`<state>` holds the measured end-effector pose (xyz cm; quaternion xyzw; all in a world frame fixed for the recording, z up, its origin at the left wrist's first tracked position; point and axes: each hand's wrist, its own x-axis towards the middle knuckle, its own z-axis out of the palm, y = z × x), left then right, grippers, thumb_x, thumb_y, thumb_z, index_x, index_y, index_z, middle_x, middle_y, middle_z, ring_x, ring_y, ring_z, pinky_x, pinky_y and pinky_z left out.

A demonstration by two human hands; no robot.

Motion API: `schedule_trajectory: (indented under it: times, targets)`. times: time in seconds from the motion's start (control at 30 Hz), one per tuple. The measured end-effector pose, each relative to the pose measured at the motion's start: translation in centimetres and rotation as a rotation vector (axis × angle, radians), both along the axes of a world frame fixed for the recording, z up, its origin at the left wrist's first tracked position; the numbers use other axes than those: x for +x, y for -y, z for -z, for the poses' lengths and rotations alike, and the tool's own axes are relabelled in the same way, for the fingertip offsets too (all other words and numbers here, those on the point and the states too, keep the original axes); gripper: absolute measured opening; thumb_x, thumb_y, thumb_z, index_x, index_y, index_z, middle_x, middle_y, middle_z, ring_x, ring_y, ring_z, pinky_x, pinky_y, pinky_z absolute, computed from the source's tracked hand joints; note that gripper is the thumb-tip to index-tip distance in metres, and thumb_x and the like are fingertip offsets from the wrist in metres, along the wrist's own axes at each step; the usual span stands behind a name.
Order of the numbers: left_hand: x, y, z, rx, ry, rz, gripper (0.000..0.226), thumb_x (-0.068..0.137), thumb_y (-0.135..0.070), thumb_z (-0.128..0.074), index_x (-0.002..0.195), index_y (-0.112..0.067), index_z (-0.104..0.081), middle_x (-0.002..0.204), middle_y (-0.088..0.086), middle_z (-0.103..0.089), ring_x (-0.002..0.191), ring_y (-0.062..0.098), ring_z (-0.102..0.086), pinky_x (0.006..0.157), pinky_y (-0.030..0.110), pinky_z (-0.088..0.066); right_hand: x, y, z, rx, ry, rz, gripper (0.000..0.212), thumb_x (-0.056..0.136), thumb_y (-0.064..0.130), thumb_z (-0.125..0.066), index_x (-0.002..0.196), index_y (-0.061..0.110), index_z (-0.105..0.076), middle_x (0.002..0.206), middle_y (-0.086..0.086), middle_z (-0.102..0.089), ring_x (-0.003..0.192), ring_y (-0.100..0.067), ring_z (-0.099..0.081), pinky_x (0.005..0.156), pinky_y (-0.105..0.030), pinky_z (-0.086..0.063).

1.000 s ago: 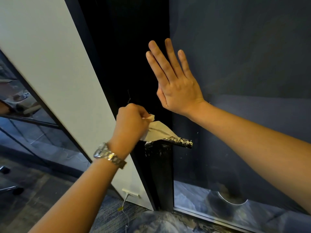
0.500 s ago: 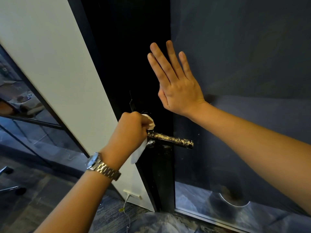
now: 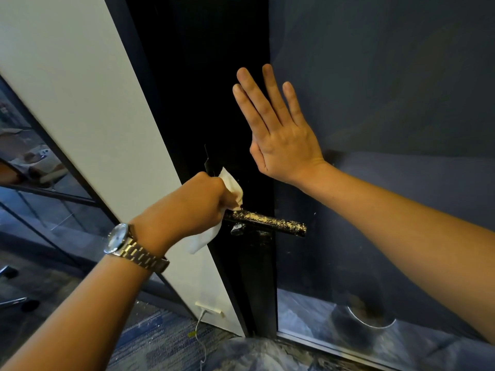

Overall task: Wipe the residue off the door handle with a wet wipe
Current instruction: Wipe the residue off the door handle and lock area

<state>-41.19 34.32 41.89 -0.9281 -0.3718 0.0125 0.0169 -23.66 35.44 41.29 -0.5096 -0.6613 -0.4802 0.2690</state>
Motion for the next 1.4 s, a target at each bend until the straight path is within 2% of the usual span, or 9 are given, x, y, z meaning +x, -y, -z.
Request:
schedule_trajectory:
  times: [0.07, 0.23, 0.4, 0.47, 0.53, 0.6, 0.73, 1.03, 1.4]
  targets:
    - [0.0, -0.3, -0.5, -0.030, 0.004, 0.047, 0.035, 0.092, -0.011, -0.045, 0.120, -0.025, -0.059, 0.105, 0.002, -0.067, 0.088, 0.015, -0.057, 0.079, 0.018, -0.040, 0.0, 0.0, 0.0, 0.005, 0.002, 0.004, 0.062, 0.082, 0.013, -0.045, 0.143, 0.004, -0.032, 0.148, -0.014, -0.037, 0.137, -0.038, -0.031, 0.113, -0.047, -0.019]
    - [1.9, -0.5, 0.1, -0.248, 0.113, 0.113, 0.030, 0.090, -0.009, -0.051, 0.112, -0.022, -0.065, 0.103, -0.005, -0.071, 0.085, 0.012, -0.064, 0.084, 0.029, -0.053, 0.0, 0.1, -0.2, 0.003, -0.004, -0.013, 0.061, 0.083, 0.012, -0.044, 0.142, 0.003, -0.033, 0.147, -0.015, -0.038, 0.136, -0.039, -0.032, 0.113, -0.047, -0.021]
    - [-0.1, -1.2, -1.1, -0.294, 0.004, 0.107, 0.036, 0.089, -0.013, -0.055, 0.120, -0.030, -0.059, 0.116, -0.009, -0.062, 0.100, 0.008, -0.056, 0.095, 0.025, -0.045, -0.1, 0.1, -0.2, -0.004, -0.010, -0.021, 0.061, 0.082, 0.012, -0.044, 0.142, 0.003, -0.033, 0.147, -0.015, -0.038, 0.136, -0.039, -0.032, 0.113, -0.047, -0.020]
    - [0.2, -1.2, -1.0, -0.273, 0.026, 0.101, 0.038, 0.084, -0.011, -0.061, 0.117, -0.030, -0.061, 0.115, -0.011, -0.063, 0.094, 0.003, -0.055, 0.091, 0.018, -0.043, -0.1, 0.1, -0.2, 0.008, -0.008, -0.019, 0.061, 0.082, 0.011, -0.044, 0.141, 0.003, -0.034, 0.146, -0.015, -0.039, 0.136, -0.039, -0.033, 0.112, -0.048, -0.022]
    - [1.4, -1.0, -0.6, -0.267, 0.082, 0.116, 0.037, 0.077, -0.010, -0.068, 0.110, -0.028, -0.066, 0.104, -0.016, -0.066, 0.077, -0.006, -0.053, 0.077, 0.003, -0.041, -0.1, 0.1, -0.2, 0.017, -0.007, -0.019, 0.060, 0.082, 0.011, -0.044, 0.141, 0.003, -0.035, 0.146, -0.015, -0.040, 0.135, -0.039, -0.034, 0.112, -0.048, -0.024]
    - [2.4, -0.9, -0.3, -0.289, 0.122, 0.115, 0.035, 0.073, -0.012, -0.073, 0.106, -0.025, -0.069, 0.095, -0.018, -0.065, 0.069, -0.013, -0.049, 0.068, -0.003, -0.039, -0.1, 0.1, -0.2, 0.021, -0.011, -0.021, 0.060, 0.081, 0.011, -0.045, 0.141, 0.003, -0.036, 0.145, -0.014, -0.040, 0.135, -0.038, -0.034, 0.111, -0.048, -0.025]
    - [1.7, -1.5, 0.0, -0.315, 0.160, 0.116, 0.029, 0.074, -0.017, -0.073, 0.103, -0.020, -0.070, 0.102, -0.009, -0.071, 0.067, -0.007, -0.053, 0.071, 0.005, -0.042, -0.1, 0.0, -0.1, 0.016, -0.012, -0.032, 0.059, 0.083, 0.011, -0.042, 0.141, 0.003, -0.034, 0.145, -0.015, -0.040, 0.135, -0.039, -0.034, 0.112, -0.048, -0.024]
    - [2.8, -0.6, 0.2, -0.337, 0.187, 0.210, 0.028, 0.075, -0.022, -0.071, 0.102, -0.017, -0.071, 0.102, -0.005, -0.072, 0.069, -0.008, -0.055, 0.075, 0.009, -0.048, -0.1, 0.0, -0.1, 0.013, -0.005, -0.011, 0.061, 0.082, 0.012, -0.044, 0.142, 0.004, -0.034, 0.146, -0.014, -0.039, 0.136, -0.038, -0.033, 0.112, -0.048, -0.023]
    - [4.2, 0.5, 0.4, -0.367, 0.249, 0.345, 0.024, 0.078, -0.021, -0.068, 0.101, -0.014, -0.071, 0.089, -0.009, -0.071, 0.062, -0.025, -0.050, 0.063, -0.004, -0.038, 0.0, 0.2, -0.3, -0.007, -0.009, -0.012, 0.061, 0.082, 0.012, -0.044, 0.142, 0.003, -0.034, 0.146, -0.015, -0.038, 0.136, -0.039, -0.032, 0.112, -0.049, -0.023]
